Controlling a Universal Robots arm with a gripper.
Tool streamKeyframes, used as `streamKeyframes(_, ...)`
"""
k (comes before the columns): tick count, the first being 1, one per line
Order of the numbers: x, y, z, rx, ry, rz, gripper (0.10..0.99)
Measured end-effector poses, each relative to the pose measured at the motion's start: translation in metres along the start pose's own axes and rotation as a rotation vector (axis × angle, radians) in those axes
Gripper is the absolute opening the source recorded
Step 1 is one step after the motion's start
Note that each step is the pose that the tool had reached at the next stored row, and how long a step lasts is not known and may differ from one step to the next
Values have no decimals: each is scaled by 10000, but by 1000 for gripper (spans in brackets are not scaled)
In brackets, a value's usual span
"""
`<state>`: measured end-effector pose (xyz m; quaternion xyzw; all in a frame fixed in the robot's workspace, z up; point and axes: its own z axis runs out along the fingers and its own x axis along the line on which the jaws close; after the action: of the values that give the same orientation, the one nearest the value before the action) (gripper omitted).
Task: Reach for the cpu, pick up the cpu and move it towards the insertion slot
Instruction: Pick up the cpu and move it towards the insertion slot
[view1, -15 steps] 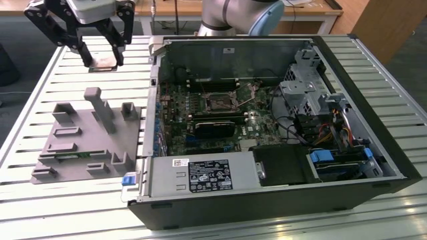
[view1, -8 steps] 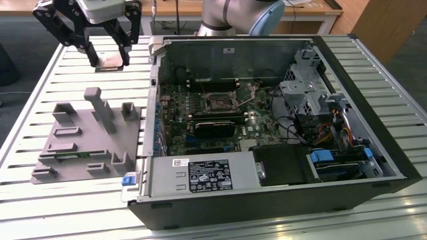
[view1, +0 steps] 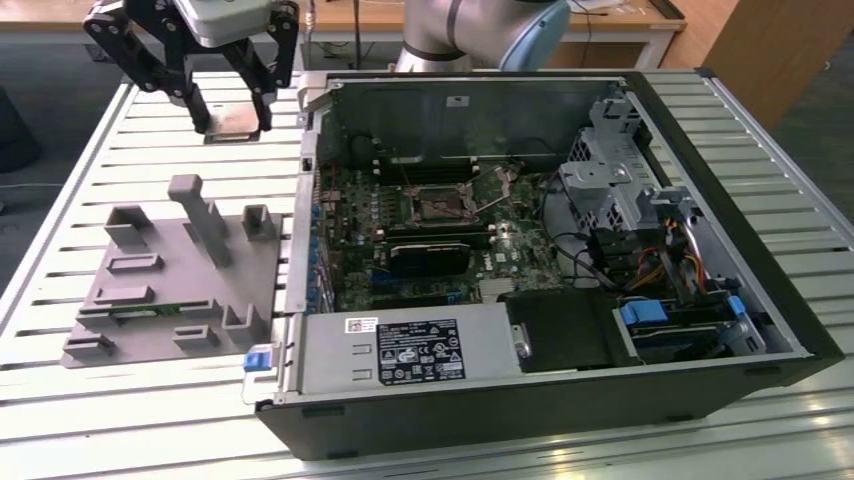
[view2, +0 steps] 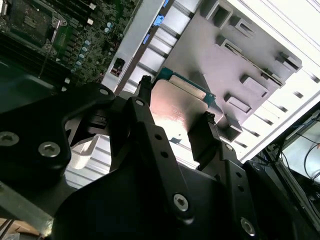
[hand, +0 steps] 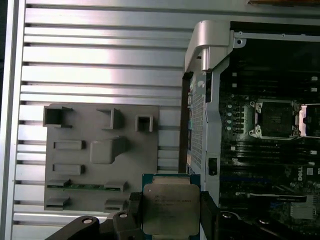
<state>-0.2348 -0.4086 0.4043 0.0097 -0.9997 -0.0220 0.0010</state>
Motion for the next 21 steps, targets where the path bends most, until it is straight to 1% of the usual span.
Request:
streamKeyframes(15,-308,6,-1,0,1,0,545)
streamKeyframes(21,-478,36,1,0,1,0,545)
